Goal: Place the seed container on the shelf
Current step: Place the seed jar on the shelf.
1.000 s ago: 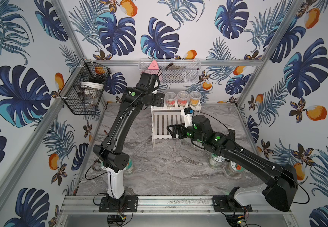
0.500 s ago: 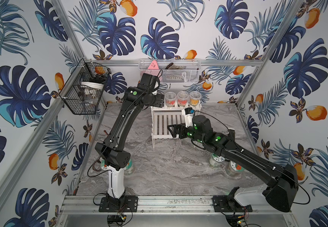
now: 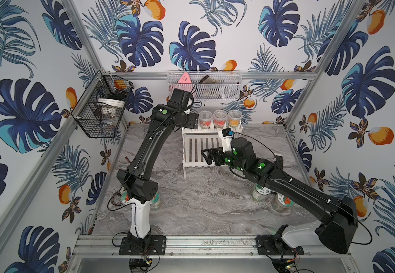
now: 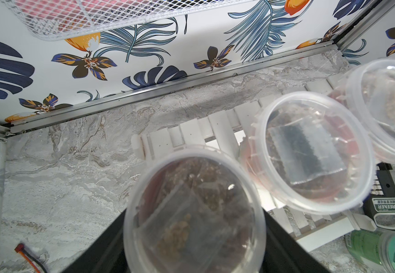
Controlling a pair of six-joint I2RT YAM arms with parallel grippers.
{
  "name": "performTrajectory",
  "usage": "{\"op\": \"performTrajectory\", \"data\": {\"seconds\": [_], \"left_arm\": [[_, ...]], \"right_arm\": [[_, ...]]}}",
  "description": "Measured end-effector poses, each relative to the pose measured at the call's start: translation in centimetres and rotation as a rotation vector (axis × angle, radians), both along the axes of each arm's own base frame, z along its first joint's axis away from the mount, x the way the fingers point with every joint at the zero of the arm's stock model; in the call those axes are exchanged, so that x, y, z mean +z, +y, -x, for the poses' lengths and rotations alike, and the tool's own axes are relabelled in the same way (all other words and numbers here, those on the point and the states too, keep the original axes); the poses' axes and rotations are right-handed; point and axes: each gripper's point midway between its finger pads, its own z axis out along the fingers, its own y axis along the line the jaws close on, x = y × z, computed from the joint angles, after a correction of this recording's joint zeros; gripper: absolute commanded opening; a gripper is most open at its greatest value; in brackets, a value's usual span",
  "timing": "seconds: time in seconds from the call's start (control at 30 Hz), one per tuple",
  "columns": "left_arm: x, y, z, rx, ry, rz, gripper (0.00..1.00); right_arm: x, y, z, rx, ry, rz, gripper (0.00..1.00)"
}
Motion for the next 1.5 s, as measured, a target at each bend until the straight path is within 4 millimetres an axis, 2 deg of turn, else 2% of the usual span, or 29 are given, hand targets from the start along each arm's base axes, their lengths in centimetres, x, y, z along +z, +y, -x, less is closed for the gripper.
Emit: {"op": "performTrajectory", "data": {"seconds": [0.43,0.77,1.2,1.5], "left_arm": [[0.1,0.1,0.0,0.003,-0.003,0.002,0.87],[0.9,0.1,0.6,-0.01,-0.017,0.021,0.75],[0.6,-0.2,-0.1,-0.013,-0.036,0.033,0.76],[1.2,0.0,0.3,-0.011,-0.047,0.034,0.79]], "right_arm": [[-0.1,0.0,0.0,0.0,0.002,0.001,1.0],[-0.4,0.2,0.0,0.001,0.017,-0.005,1.0],[-0.7,0.2,0.0,0.003,0.026,-0.002,1.0],[-0.6,0.2,-0.1,0.001,0.027,-0.005,1.0]]}}
